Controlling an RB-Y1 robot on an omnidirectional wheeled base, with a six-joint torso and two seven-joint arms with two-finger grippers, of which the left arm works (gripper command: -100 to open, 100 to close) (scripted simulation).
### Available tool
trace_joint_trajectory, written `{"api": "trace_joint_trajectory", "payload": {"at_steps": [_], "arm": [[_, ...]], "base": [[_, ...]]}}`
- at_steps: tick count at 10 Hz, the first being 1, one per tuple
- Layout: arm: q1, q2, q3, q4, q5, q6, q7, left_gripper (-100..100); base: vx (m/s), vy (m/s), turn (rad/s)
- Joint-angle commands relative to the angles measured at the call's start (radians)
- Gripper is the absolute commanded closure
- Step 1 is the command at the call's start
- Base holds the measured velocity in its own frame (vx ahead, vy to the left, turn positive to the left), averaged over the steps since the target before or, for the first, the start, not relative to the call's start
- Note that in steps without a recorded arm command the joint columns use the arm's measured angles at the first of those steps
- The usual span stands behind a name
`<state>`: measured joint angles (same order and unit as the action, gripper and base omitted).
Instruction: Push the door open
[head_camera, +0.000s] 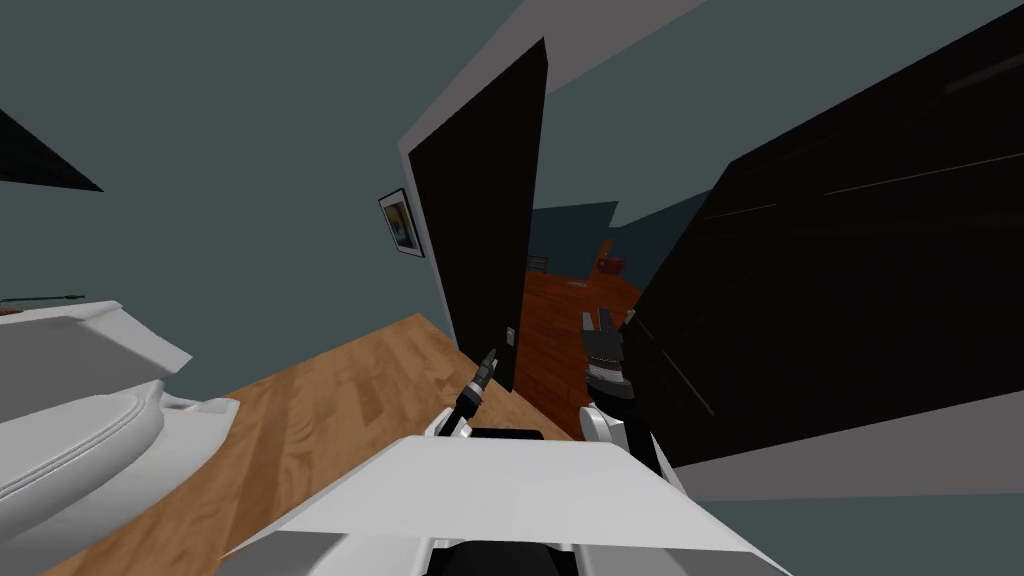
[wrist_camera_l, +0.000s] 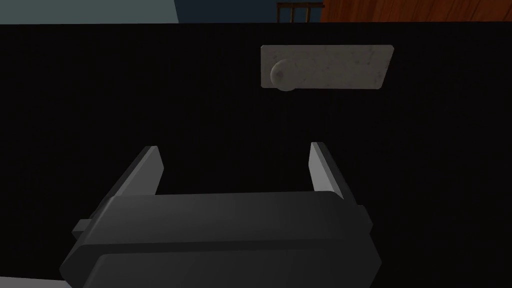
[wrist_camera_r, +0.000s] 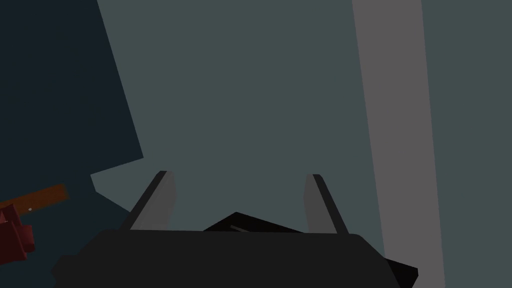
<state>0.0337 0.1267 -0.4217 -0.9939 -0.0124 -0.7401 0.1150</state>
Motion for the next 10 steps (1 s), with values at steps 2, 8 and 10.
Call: {"api": "trace_joint_trajectory", "payload": {"at_steps": [2,8,10], "arm": [[-0.017,0.001,-0.023,0.053,0.002,-0.005,0.003,-100],[-0.036,-0.004,-0.035,0.116,0.006,-0.021,0.003,-100],[-0.036,-0.008,-0.030,0.126,0.007,-0.028,-0.001,-100]], "base": [[0.101,0.067,-0.098],[0.094,0.015,-0.046],[0.203,-0.073,-0.032]]}}
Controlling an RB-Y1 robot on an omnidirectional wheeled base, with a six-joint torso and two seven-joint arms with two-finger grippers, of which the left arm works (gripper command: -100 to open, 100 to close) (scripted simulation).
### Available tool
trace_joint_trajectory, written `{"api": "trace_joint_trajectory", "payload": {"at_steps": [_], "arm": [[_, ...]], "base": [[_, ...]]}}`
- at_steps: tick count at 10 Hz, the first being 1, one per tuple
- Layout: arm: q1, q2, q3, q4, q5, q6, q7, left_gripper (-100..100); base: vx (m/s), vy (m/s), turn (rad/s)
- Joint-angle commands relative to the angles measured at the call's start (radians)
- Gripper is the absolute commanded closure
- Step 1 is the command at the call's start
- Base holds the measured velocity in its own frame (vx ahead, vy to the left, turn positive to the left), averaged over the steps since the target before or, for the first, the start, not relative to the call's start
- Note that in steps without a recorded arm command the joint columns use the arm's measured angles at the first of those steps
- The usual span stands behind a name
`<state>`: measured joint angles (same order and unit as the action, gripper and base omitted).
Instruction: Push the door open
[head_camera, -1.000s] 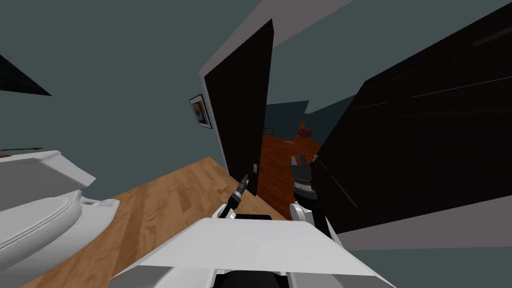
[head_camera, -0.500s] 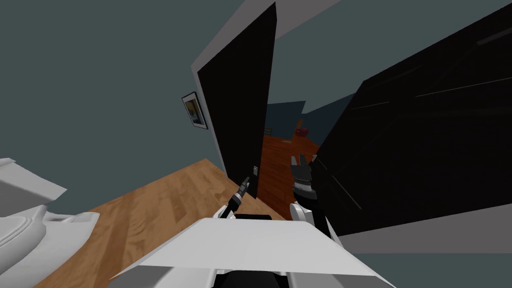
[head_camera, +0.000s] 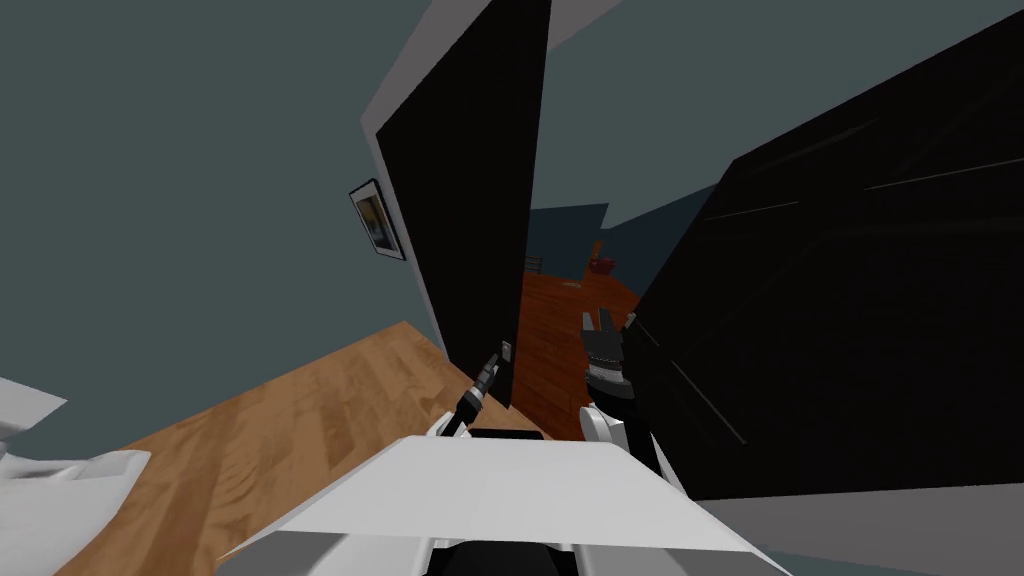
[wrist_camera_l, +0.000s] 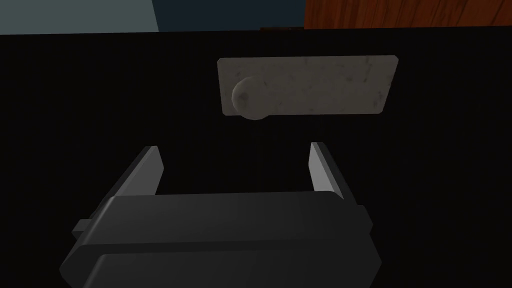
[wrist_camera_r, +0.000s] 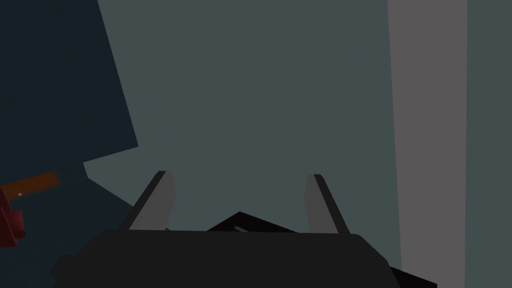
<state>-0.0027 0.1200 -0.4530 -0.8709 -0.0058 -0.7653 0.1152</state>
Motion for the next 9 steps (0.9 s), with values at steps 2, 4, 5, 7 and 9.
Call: {"api": "trace_joint_trajectory", "payload": {"at_steps": [2,4,5,7,9], "arm": [[0.001,-0.006,0.007,0.013,0.002,-0.009,-0.006,-100],[0.001,-0.009,0.010,0.020,0.002,-0.015,-0.009,-100],[0.001,-0.009,0.009,0.018,0.002,-0.013,-0.007,-100],[0.001,-0.009,0.009,0.018,0.002,-0.013,-0.007,100],[0.001,-0.009,0.009,0.018,0.002,-0.013,-0.007,100]], "base": [[0.185,-0.116,-0.030],[0.178,-0.095,-0.024],[0.067,-0.021,0.005],[-0.020,0.003,-0.006],[-0.012,0.007,-0.001]]}}
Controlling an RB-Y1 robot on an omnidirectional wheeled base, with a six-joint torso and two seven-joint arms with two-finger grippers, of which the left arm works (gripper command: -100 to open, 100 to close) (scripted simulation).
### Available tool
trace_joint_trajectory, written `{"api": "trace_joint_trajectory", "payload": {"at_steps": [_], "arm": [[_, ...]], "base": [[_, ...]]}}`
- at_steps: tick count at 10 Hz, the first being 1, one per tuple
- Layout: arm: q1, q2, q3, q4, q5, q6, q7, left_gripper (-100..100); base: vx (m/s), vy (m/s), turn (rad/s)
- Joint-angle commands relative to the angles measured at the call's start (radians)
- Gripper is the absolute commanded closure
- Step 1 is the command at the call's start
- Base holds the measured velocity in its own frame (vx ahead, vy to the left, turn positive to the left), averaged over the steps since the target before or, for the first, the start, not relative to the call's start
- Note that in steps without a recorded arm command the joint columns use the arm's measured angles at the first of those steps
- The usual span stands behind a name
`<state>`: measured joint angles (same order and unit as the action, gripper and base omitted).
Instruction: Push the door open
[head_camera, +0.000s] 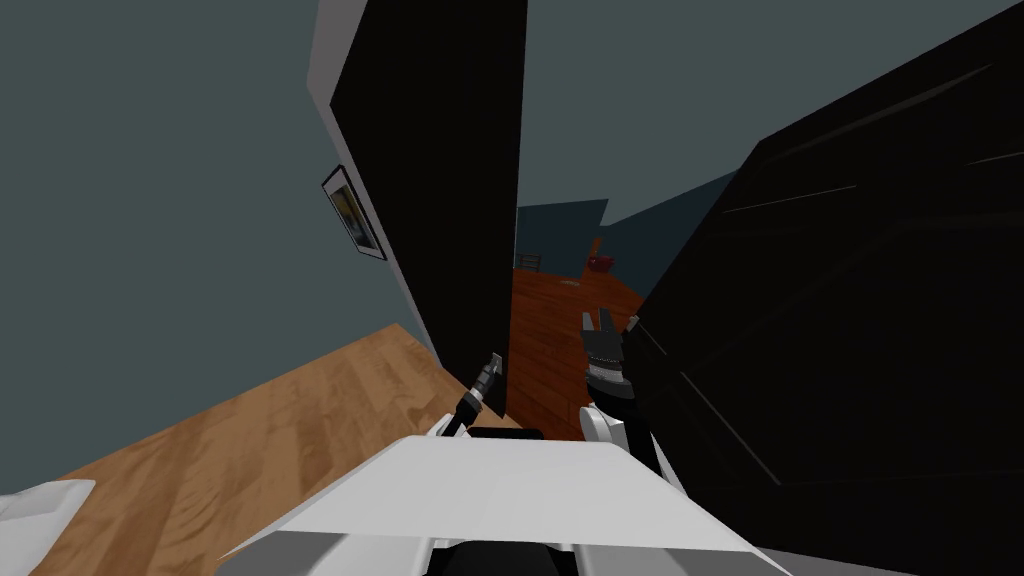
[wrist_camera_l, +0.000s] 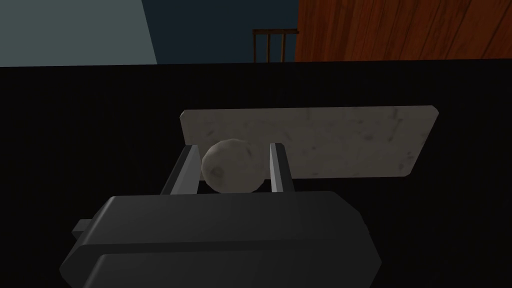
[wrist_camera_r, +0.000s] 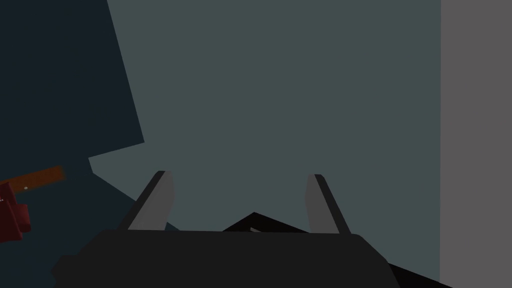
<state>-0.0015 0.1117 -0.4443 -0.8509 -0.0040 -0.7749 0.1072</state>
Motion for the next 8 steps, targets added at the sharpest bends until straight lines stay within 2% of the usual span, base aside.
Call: {"api": "trace_joint_trajectory", "payload": {"at_steps": [1,2,4,8], "arm": [[-0.001,0.000,0.000,-0.002,0.000,-0.003,0.000,100],[-0.001,0.000,0.000,-0.002,0.000,-0.003,0.000,100],[-0.005,-0.001,0.022,0.008,0.006,0.001,-0.007,100],[-0.015,-0.005,0.062,0.021,0.017,0.002,-0.021,100]], "base": [[0.000,0.000,0.000],[0.000,0.000,0.000],[0.113,-0.060,0.023],[0.169,-0.116,0.033]]}}
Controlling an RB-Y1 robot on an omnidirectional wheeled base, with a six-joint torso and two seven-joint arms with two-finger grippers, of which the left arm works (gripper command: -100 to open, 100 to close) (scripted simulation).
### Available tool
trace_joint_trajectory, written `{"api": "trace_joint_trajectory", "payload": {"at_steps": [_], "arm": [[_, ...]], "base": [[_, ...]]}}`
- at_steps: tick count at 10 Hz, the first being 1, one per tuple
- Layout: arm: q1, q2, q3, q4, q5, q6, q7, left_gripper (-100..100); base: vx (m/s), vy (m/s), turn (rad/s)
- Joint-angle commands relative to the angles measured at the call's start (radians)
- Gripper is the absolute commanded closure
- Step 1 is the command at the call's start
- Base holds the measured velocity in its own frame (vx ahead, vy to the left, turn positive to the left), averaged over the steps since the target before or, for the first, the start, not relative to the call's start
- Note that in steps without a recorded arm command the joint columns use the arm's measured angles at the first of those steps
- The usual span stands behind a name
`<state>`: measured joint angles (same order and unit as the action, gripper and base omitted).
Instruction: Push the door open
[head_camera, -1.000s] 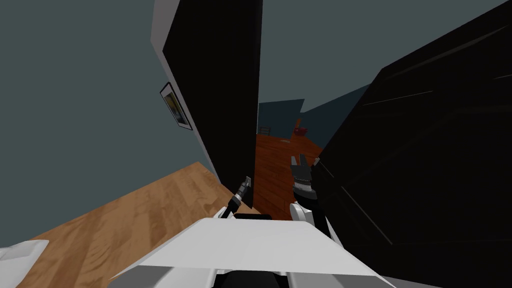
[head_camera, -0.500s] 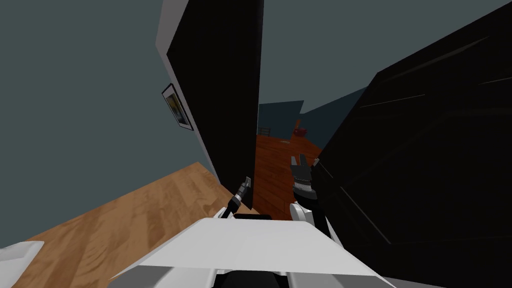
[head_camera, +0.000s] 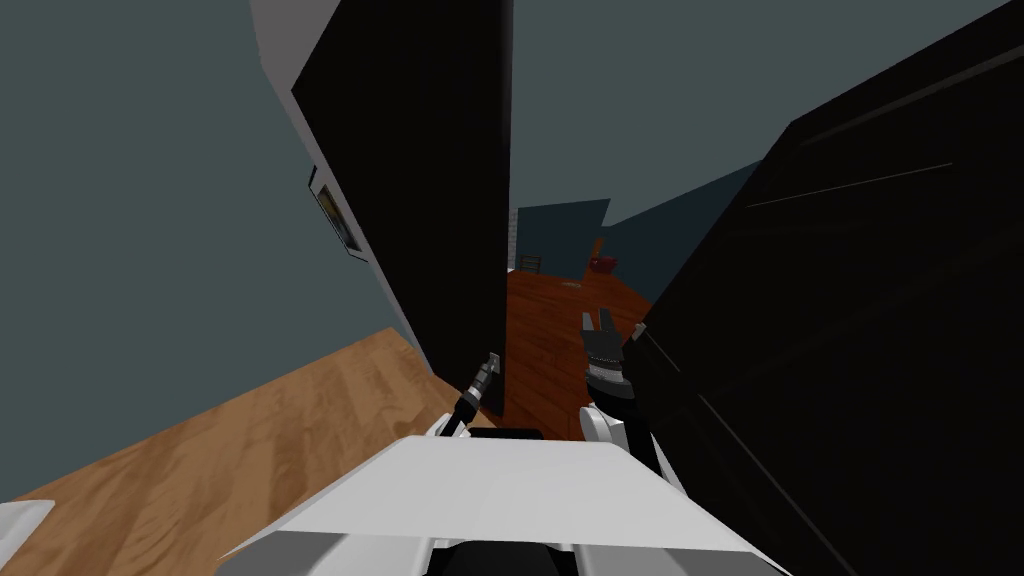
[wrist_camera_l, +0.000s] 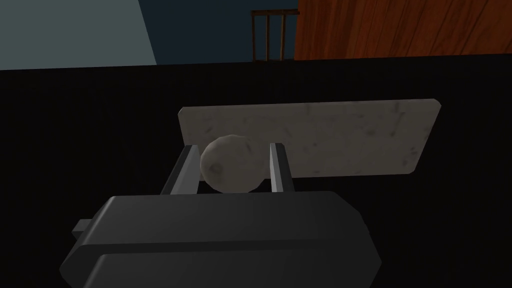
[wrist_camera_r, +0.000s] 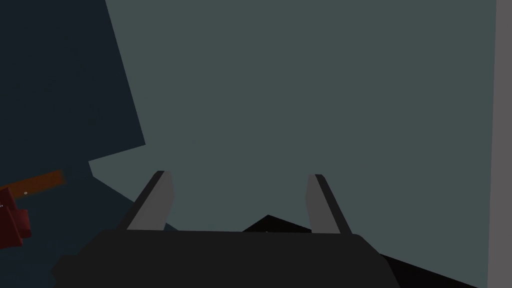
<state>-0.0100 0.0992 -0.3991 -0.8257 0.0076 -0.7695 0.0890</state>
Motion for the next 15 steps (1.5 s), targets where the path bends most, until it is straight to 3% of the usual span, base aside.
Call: {"api": "trace_joint_trajectory", "payload": {"at_steps": [1,15], "arm": [[-0.011,0.006,0.033,0.002,0.010,-0.002,-0.008,100],[-0.046,-0.016,0.178,0.052,0.050,0.003,-0.058,100]], "base": [[0.156,-0.121,0.025],[0.106,-0.092,0.036]]}}
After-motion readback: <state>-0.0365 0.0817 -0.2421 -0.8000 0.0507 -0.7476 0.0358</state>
